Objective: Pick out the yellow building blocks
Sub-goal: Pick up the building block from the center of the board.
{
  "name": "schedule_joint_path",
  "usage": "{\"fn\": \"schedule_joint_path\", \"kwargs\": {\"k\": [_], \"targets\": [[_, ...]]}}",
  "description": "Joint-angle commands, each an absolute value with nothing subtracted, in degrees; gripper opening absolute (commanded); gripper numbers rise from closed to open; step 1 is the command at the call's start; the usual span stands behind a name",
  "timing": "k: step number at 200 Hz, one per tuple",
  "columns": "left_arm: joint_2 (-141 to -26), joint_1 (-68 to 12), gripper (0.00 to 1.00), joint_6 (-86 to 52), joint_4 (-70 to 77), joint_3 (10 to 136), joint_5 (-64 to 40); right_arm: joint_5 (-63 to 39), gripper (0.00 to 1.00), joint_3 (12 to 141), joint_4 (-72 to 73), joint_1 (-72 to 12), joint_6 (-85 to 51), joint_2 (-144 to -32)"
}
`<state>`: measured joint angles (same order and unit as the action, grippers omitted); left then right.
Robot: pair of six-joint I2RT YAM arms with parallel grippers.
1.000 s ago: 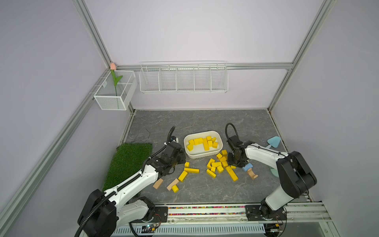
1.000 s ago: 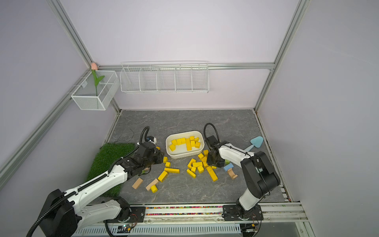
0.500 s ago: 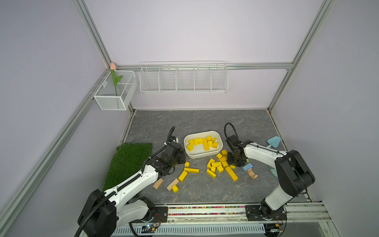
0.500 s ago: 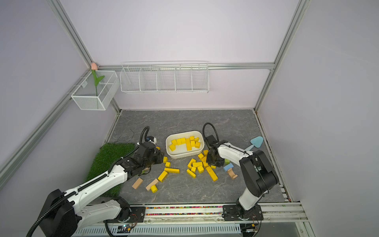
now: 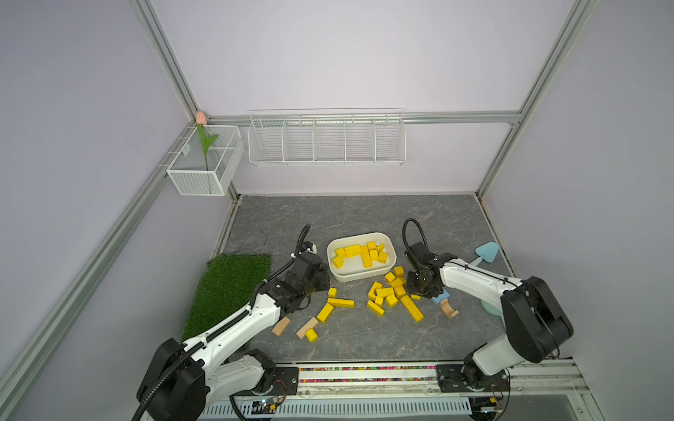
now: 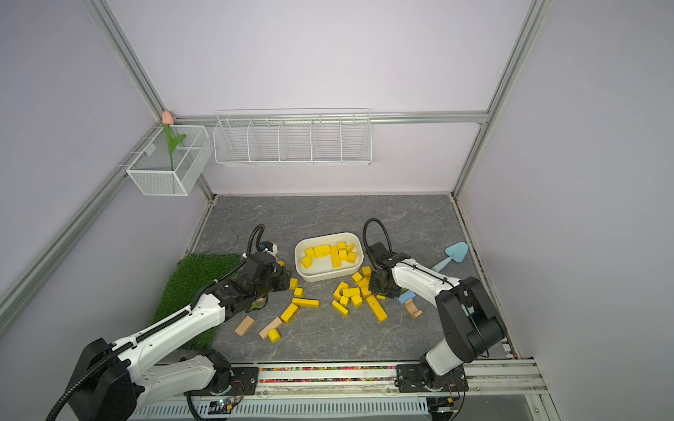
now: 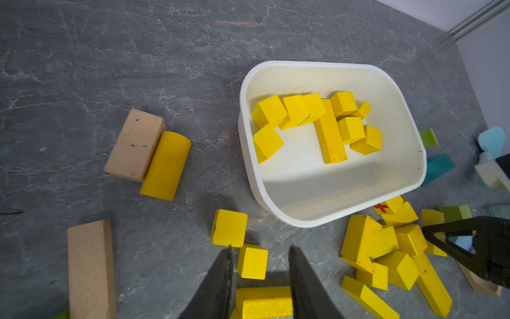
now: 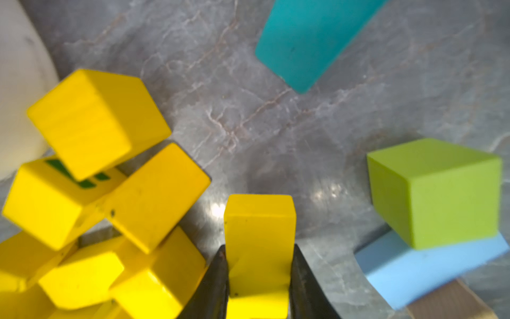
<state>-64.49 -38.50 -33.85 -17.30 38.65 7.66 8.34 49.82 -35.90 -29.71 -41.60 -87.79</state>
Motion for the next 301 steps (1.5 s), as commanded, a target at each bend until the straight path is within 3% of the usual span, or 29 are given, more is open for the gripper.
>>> {"fn": "schedule_joint_path", "kwargs": {"k": [1, 28, 126, 206, 301], "targets": [[-63.6, -38.1, 0.36, -34.4, -16.6, 37.8, 7.9, 10.2, 0.12, 48.3, -36.3, -30.7, -42.7, -85.9], [-63.1, -38.1, 0.37, -34.5, -16.7, 37.5, 8.0, 10.6, 0.07, 47.7, -35.6, -31.4, -42.5, -84.2], [-61.6, -37.9, 0.37, -34.6, -16.0, 36.5, 7.8, 13.5, 0.07, 46.0, -32.8, -36.1, -40.6, -77.5], [-62.4, -37.5, 0.37, -33.8, -15.3, 36.6, 6.4, 12.9, 0.07, 54.8, -35.4, -40.1, -33.4, -74.3], [-60.1, -36.8, 0.37, -34.5, -14.5, 35.1, 6.3, 10.4, 0.07, 73.6, -39.7, -40.1, -28.0, -86.8]]}}
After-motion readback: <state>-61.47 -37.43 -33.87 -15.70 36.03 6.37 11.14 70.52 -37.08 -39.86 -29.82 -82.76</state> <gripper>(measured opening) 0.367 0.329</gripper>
